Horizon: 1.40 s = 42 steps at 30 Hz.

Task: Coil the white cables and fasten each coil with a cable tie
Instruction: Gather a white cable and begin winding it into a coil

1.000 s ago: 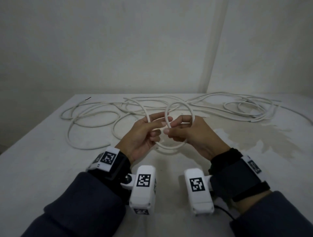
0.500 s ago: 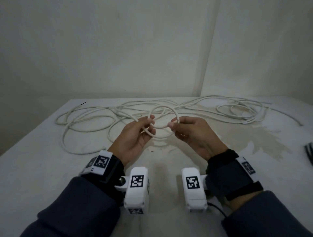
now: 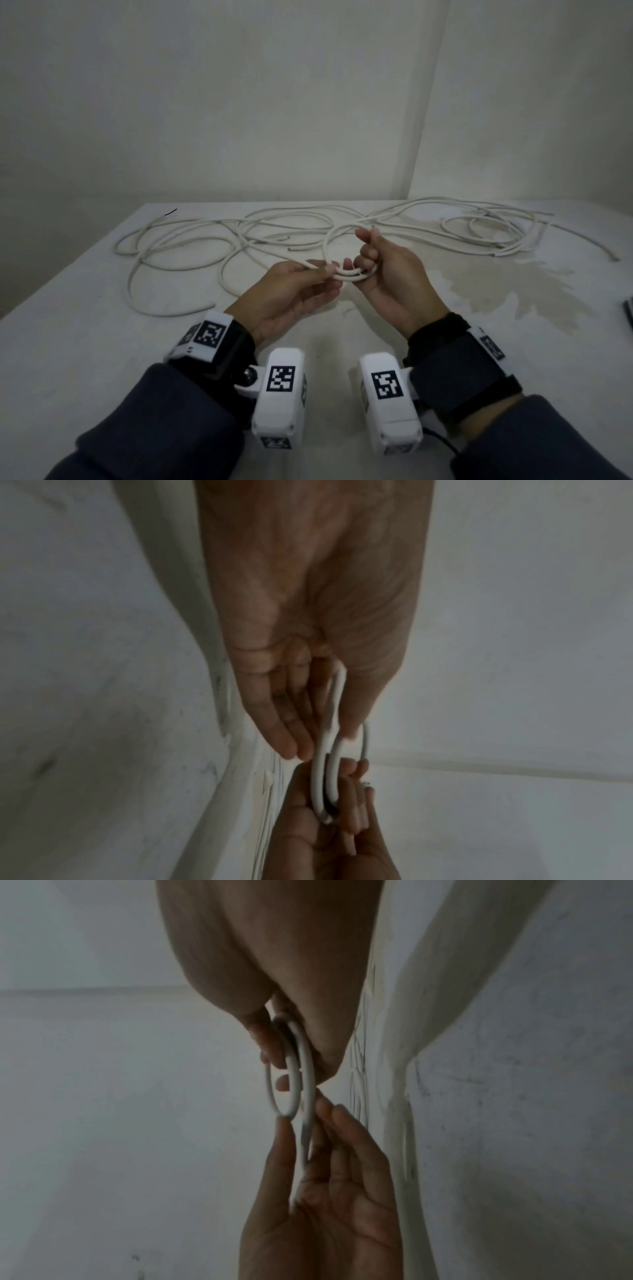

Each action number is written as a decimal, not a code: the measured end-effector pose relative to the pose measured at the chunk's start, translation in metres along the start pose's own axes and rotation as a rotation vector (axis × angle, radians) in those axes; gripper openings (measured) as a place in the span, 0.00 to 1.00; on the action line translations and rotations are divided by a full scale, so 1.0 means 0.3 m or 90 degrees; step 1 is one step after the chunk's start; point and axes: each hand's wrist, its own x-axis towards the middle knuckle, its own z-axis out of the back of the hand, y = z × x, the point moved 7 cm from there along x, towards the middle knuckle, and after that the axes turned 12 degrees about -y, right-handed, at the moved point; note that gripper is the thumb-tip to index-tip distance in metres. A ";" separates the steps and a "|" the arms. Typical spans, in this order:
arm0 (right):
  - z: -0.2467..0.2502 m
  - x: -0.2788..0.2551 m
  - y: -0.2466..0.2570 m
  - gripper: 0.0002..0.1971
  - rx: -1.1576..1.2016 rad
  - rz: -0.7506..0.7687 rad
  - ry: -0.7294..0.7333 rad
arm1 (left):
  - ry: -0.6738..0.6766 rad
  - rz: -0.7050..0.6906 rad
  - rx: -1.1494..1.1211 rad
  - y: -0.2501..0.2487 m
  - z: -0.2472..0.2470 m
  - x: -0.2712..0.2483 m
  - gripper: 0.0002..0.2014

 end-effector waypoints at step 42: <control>-0.013 -0.043 0.058 0.25 -0.651 0.271 0.070 | -0.111 -0.283 0.443 -0.096 -0.039 -0.031 0.09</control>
